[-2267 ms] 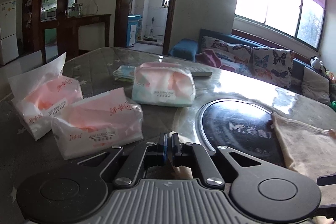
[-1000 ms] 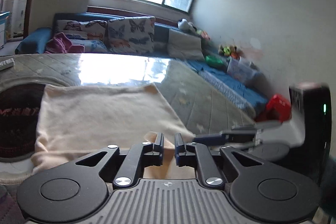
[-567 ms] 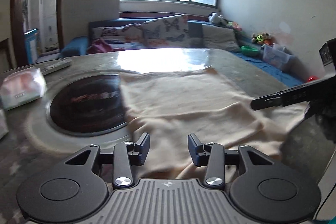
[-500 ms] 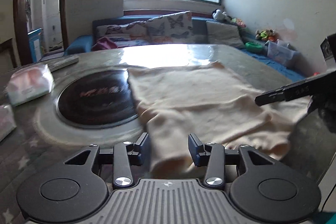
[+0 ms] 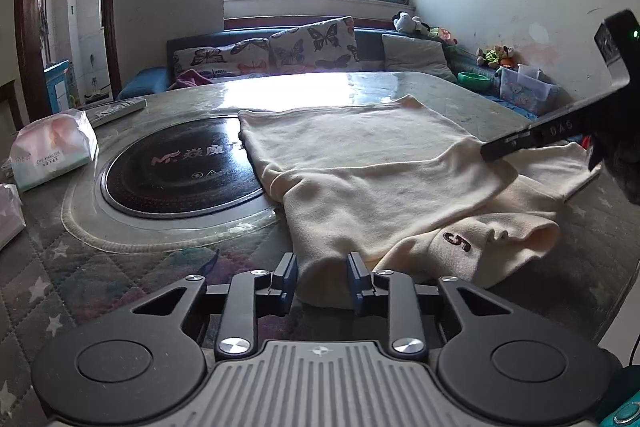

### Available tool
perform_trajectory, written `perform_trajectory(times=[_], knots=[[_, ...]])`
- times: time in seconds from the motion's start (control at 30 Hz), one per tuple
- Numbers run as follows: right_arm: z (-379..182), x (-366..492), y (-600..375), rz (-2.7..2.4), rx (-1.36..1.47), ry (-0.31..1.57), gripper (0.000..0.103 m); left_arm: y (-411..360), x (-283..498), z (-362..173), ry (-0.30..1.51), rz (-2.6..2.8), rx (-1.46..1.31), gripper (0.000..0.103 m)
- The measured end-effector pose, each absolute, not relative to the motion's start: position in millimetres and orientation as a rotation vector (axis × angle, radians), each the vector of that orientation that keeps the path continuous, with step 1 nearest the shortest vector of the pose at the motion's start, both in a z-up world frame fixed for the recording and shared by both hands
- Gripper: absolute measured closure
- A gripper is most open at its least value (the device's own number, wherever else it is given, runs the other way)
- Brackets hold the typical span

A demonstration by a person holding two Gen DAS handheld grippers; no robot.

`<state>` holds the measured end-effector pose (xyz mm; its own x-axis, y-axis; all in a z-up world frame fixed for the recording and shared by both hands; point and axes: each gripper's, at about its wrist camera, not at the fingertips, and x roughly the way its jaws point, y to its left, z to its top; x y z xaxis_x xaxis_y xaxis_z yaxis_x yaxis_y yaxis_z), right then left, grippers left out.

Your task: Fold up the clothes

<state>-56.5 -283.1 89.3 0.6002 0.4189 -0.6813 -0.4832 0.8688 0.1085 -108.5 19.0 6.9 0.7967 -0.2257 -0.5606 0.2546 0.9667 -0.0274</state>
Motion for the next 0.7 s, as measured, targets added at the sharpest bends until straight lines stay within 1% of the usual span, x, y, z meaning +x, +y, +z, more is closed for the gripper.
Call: perform_trajectory(times=[0.3,0.43,0.47,0.53,0.7], knots=[[148.5,-66.0,-253.7,0.560,-0.198,0.591,0.100,17.4,-110.2,4.7,0.573,-0.262,0.077,0.071],[175.6,-69.9,-237.0,0.580,-0.251,0.510,0.100,15.3,-112.2,4.4,0.559,-0.258,0.090,0.074],[182.7,-70.3,-232.3,0.586,-0.262,0.490,0.100,14.4,-113.1,4.3,0.553,-0.254,0.100,0.075],[195.3,-71.6,-225.1,0.594,-0.275,0.452,0.102,14.3,-115.0,3.8,0.549,-0.250,0.109,0.087],[222.6,-76.3,-213.5,0.604,-0.295,0.367,0.103,20.0,-117.3,4.2,0.544,-0.232,0.092,0.098]])
